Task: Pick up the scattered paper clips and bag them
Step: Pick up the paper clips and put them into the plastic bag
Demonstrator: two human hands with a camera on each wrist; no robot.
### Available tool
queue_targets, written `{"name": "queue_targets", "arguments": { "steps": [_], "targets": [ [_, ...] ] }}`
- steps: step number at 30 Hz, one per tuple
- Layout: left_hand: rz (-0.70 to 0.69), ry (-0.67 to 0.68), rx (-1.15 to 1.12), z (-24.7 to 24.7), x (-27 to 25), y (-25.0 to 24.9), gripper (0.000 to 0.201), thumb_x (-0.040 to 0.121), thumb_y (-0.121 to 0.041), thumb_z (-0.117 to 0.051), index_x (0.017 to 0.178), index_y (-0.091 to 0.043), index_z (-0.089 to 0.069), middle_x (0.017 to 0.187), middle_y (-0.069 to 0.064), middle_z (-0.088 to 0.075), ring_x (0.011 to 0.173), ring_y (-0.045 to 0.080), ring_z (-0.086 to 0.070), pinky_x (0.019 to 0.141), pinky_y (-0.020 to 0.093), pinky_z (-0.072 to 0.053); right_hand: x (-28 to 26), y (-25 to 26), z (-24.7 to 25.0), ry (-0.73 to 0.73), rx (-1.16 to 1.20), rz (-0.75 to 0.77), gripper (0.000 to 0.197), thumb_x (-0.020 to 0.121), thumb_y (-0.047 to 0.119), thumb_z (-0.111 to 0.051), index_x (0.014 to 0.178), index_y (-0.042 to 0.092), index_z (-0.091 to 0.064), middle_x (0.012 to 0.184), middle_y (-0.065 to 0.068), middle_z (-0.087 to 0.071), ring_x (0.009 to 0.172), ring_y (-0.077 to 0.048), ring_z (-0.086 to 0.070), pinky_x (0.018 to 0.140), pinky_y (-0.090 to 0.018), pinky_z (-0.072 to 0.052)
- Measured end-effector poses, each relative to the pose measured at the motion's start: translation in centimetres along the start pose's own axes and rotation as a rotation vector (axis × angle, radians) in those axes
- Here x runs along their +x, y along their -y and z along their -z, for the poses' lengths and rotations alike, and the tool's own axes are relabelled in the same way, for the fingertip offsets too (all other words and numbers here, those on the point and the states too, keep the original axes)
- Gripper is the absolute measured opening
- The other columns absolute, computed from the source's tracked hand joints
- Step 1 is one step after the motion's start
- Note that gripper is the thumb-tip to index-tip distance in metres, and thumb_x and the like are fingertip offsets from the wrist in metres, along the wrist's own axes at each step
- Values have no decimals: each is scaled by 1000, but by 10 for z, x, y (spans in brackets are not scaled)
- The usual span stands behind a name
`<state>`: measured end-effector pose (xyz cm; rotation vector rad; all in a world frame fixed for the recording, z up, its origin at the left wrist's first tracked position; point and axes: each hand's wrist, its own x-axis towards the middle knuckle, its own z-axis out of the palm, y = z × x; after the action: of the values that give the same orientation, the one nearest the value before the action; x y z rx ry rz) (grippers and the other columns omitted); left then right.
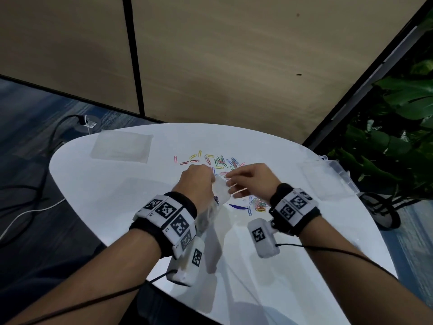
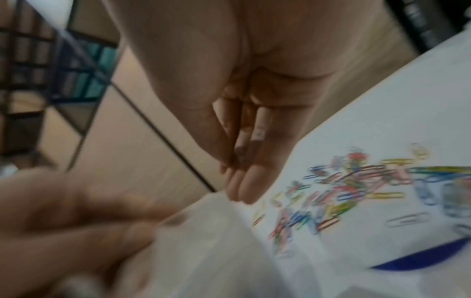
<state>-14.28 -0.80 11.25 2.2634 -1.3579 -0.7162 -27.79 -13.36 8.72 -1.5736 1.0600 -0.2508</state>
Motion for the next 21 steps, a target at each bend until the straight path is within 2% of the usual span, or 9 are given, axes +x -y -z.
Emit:
{"name": "queue_targets", "arguments": {
  "steps": [2,3,6,8,10,13,15,18,21],
  "targets": [
    [5,7,-24,2,-1,3,26,92,-1,-55,110,-8,-73,106,12,-70,93,31,-70,90,39,-57,12,-23,25,-127,-75,-92,20,83,2,-72,102,6,-72,88,-14,-74,72,-26,-72,74,-43,-61],
    [5,9,-31,4,-2,5,27,92,0,-54,109,-9,-73,107,12,-70,93,31,-70,90,39,-58,18,-39,36,-172,-181,-191,34,79,6,-76,113,8,-69,95,-12,-73,75,-26,-73,74,-43,-61],
    [-1,-4,10,7,-1,11,26,90,2,-52,91,-16,-71,102,9,-68,92,29,-66,85,31,-56,24,-87,51,-126,-569,-454,91,65,23,-88,143,17,-42,135,-13,-51,101,-30,-66,75,-40,-60],
    [7,-12,34,8,-2,14,28,89,2,-52,83,-24,-62,93,6,-61,83,27,-57,76,29,-48,26,-110,52,-106,-783,-463,108,54,37,-89,146,20,-36,143,-14,-40,113,-32,-60,88,-41,-56],
    [14,-24,30,10,-3,17,24,88,2,-52,81,-17,-64,92,6,-61,82,27,-57,75,29,-49,31,-118,47,-183,-847,-361,87,67,33,-83,142,18,-41,139,-16,-39,112,-32,-57,92,-33,-50],
    [8,-26,4,12,-4,19,28,91,2,-52,102,-8,-75,102,11,-70,87,30,-69,84,34,-58,40,-115,38,-268,-871,-202,46,82,19,-66,127,15,-55,128,-17,-44,88,-28,-54,80,-25,-43],
    [0,-28,-2,12,-5,20,32,93,0,-53,114,-12,-74,112,11,-69,94,30,-69,89,33,-57,47,-114,32,-261,-887,-156,49,86,14,-61,134,16,-51,134,-17,-41,101,-33,-56,89,-28,-46],
    [-3,-23,2,11,-4,20,34,93,-2,-55,122,-14,-70,123,11,-66,106,29,-66,93,32,-54,58,-114,23,-210,-985,-66,59,90,10,-51,145,28,-40,146,-12,-35,123,-36,-46,104,-39,-44],
    [-2,-12,12,10,-3,20,34,94,-3,-55,122,-15,-70,123,11,-65,106,30,-66,94,34,-55,65,-109,16,-154,-1121,5,53,92,7,-47,142,26,-46,129,-11,-53,115,-35,-49,96,-37,-47]
  ]
}}
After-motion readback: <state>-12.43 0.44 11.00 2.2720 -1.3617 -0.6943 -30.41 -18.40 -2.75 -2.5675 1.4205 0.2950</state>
